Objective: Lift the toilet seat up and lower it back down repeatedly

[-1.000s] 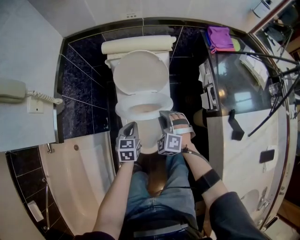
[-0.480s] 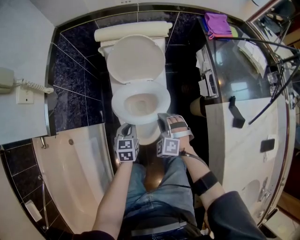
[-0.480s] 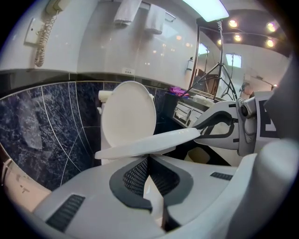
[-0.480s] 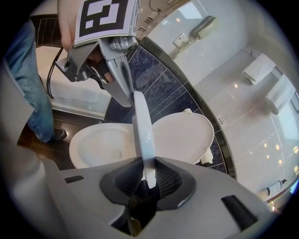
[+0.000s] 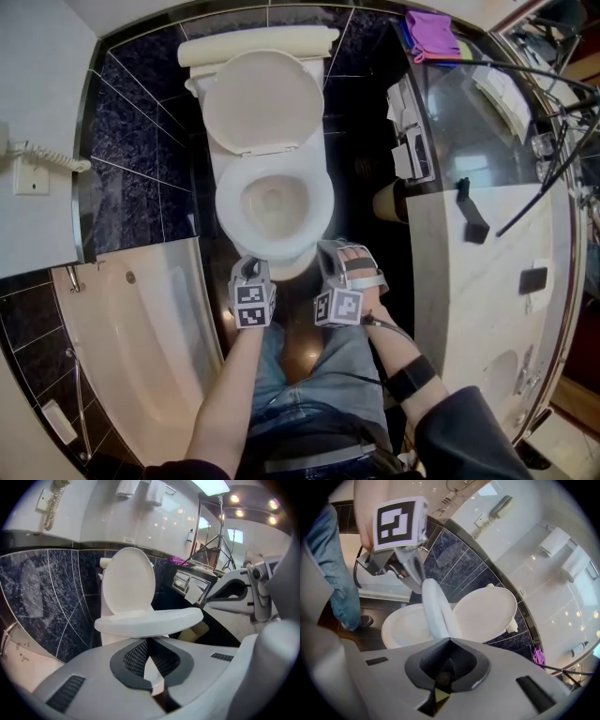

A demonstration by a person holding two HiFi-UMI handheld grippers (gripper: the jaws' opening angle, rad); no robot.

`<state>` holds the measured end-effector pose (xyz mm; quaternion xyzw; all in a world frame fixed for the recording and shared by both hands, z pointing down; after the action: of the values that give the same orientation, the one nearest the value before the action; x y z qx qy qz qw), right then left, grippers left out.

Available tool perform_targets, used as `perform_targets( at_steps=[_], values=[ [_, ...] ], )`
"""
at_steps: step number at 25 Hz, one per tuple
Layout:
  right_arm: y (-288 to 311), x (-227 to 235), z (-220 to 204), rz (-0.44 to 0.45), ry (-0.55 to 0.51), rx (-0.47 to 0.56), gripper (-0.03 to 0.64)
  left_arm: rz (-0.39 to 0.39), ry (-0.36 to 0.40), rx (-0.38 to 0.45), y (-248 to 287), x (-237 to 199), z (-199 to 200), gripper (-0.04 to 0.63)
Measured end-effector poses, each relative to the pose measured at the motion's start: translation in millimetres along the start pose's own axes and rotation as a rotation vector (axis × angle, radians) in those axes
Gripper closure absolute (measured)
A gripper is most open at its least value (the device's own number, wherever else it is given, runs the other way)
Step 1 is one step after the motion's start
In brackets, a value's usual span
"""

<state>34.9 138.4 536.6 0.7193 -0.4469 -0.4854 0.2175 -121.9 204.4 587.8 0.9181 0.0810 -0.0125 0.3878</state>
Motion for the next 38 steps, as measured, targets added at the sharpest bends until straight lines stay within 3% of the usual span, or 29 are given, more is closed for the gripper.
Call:
perform_targets(
  at_steps=[4, 11, 20, 22, 32, 38],
  values=[
    [15.4, 6.7, -12.4, -0.043, 0.112, -0.007, 0.600, 0.005, -0.015, -0.038, 9.4, 10.0, -36.9, 0.600],
    [78.9, 6.5, -34.2, -0.051, 0.237, -0.006, 0.600, 0.009, 0.048, -0.098, 38.3, 24.7, -112.6, 0.600],
    [141.6, -16.8, -61.4, -0.024, 0.264, -0.026, 0.600, 0.016, 0.016, -0.243, 85.4, 31.3, -207.6, 0.601],
    [149.4, -23.7, -66.1, -0.017, 0.265, -0.031, 0.600, 0.018, 0.005, -0.244, 88.7, 30.5, -220.0, 0.601],
    [157.5, -25.1, -66.2, 0.005, 0.290, -0.049, 0.600, 0.030, -0.011, -0.208, 99.3, 20.0, -183.7, 0.600],
    [114.6, 9.7, -26.8, -0.008, 0.351, -0.025, 0.600, 0.059, 0.016, -0.105, 54.2, -7.1, -103.4, 0.600]
  ],
)
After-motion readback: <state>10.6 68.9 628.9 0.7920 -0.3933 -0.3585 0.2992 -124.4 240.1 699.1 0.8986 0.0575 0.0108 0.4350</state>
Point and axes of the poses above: the fingertips, and each gripper's own axes: y forward along the fingers, x to its right, z out of its top, the point moved 8 cm from there along -y, backward along the fingers, and after that the axes turned 9 degrees about y, right-handed, at the moved point
